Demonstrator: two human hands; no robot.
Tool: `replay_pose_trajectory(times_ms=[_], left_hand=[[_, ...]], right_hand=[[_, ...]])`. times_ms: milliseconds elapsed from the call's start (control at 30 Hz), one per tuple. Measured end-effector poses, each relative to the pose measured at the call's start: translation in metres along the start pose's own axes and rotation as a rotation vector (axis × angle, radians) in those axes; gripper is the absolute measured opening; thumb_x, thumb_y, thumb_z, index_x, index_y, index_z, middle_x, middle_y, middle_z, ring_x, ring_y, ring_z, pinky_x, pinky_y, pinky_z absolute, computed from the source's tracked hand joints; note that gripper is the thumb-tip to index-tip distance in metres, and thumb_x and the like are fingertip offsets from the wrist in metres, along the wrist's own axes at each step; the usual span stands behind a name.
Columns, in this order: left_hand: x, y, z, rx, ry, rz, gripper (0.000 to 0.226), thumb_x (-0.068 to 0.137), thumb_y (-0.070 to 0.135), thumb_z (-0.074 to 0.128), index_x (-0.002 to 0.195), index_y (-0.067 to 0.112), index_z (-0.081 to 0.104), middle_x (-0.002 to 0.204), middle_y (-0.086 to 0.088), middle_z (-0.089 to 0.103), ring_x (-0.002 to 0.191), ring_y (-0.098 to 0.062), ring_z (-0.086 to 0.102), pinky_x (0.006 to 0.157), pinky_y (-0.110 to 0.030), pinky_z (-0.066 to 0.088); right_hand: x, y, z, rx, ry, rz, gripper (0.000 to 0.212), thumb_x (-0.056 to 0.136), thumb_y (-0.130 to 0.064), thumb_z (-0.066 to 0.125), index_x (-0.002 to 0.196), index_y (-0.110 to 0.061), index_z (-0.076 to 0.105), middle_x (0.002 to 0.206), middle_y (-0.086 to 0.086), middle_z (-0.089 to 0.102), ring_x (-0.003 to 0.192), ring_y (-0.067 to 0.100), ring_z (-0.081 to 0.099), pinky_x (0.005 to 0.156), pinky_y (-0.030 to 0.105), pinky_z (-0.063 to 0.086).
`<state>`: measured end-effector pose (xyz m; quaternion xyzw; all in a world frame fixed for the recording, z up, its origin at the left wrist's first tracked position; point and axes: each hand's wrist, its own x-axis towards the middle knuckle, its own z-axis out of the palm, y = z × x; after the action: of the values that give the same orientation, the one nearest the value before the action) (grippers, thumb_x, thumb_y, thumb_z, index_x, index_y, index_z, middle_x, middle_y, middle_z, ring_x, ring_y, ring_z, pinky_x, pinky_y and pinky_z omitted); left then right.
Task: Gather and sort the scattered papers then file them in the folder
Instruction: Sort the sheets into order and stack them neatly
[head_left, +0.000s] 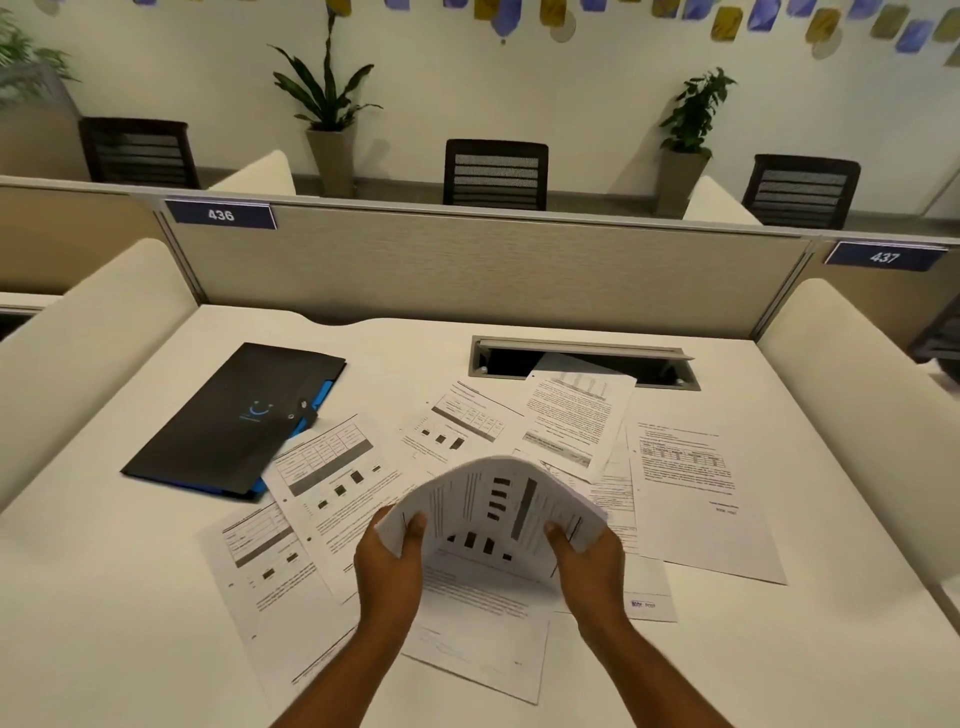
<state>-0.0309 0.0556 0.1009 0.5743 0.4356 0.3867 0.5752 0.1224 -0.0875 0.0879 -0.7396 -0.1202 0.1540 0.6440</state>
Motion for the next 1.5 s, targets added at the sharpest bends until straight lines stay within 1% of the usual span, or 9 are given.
replay_pose_trajectory(times_ms=[267,400,533,733,867,1033,1133,1233,1500], left_hand=[[-0.008,-0.014,0.005,0.058,-0.013,-0.026,0.031,0.084,0.030,0.069,0.110,0.035,0.052,0.109,0.002,0.062,0.107,-0.023,0.061,0.080,-0.038,0.060],[-0.006,-0.012,0.005,0.127,-0.061,0.092,0.026,0.084,0.035,0.069,0.098,0.052,0.055,0.096,0.023,0.065,0.097,-0.003,0.063,0.071,-0.018,0.055],[-0.004,-0.020,0.008,0.179,-0.015,0.009,0.033,0.089,0.026,0.066,0.118,0.031,0.053,0.106,0.009,0.057,0.105,-0.019,0.058,0.077,-0.036,0.058],[0.018,-0.005,0.011,0.114,0.043,-0.068,0.041,0.091,0.019,0.067,0.129,0.018,0.052,0.094,0.013,0.058,0.094,-0.020,0.062,0.066,-0.022,0.053],[0.017,-0.006,0.015,0.015,0.036,-0.246,0.035,0.090,0.013,0.067,0.120,0.020,0.050,0.092,0.008,0.059,0.080,-0.009,0.060,0.061,-0.021,0.051],[-0.002,-0.022,0.019,-0.094,-0.044,-0.384,0.028,0.091,0.011,0.065,0.112,0.024,0.051,0.102,-0.003,0.067,0.089,-0.021,0.067,0.073,-0.039,0.059],[-0.005,-0.027,0.016,-0.135,-0.122,-0.443,0.040,0.088,0.008,0.069,0.122,0.023,0.053,0.110,-0.006,0.068,0.098,-0.031,0.068,0.082,-0.054,0.058],[0.003,-0.033,0.005,-0.115,-0.164,-0.439,0.039,0.085,0.010,0.073,0.117,0.026,0.057,0.106,-0.001,0.070,0.096,-0.027,0.069,0.073,-0.046,0.061],[0.023,-0.071,-0.039,0.812,-0.122,-0.053,0.042,0.085,0.030,0.072,0.121,0.014,0.056,0.118,-0.006,0.060,0.116,-0.027,0.052,0.092,-0.037,0.050]], right_hand=[[-0.003,0.012,-0.003,-0.040,-0.038,0.068,0.033,0.091,-0.014,0.073,0.116,-0.032,0.059,0.104,-0.008,0.068,0.102,0.018,0.066,0.085,0.035,0.061],[-0.004,0.017,-0.005,-0.083,0.010,0.072,0.036,0.092,-0.019,0.073,0.125,-0.022,0.061,0.107,-0.005,0.068,0.102,0.021,0.067,0.077,0.025,0.058],[-0.006,0.021,-0.005,-0.145,-0.017,0.126,0.041,0.092,-0.017,0.073,0.131,-0.013,0.059,0.115,0.005,0.068,0.111,0.029,0.066,0.091,0.043,0.059],[0.019,-0.002,-0.012,-0.233,0.174,-0.072,0.059,0.086,-0.015,0.079,0.138,-0.017,0.053,0.137,0.005,0.061,0.127,0.024,0.057,0.104,0.040,0.050],[0.021,-0.005,-0.008,-0.017,0.180,0.344,0.097,0.082,-0.020,0.084,0.156,-0.020,0.023,0.154,0.009,0.044,0.138,0.034,0.047,0.109,0.052,0.046],[0.014,0.009,-0.003,0.577,-0.168,0.591,0.045,0.090,-0.001,0.069,0.133,-0.011,0.060,0.116,0.013,0.075,0.107,0.033,0.072,0.085,0.047,0.060],[0.015,0.012,-0.004,0.521,-0.136,0.546,0.038,0.093,0.006,0.062,0.124,-0.016,0.063,0.113,0.011,0.076,0.104,0.033,0.073,0.090,0.054,0.059],[0.018,0.016,-0.017,0.385,-0.084,0.528,0.037,0.093,0.006,0.062,0.122,-0.017,0.062,0.111,0.011,0.076,0.101,0.035,0.072,0.090,0.060,0.057],[0.014,0.044,-0.056,0.144,-0.088,0.567,0.038,0.094,0.005,0.060,0.129,-0.012,0.059,0.111,0.014,0.073,0.100,0.036,0.070,0.080,0.049,0.060]])
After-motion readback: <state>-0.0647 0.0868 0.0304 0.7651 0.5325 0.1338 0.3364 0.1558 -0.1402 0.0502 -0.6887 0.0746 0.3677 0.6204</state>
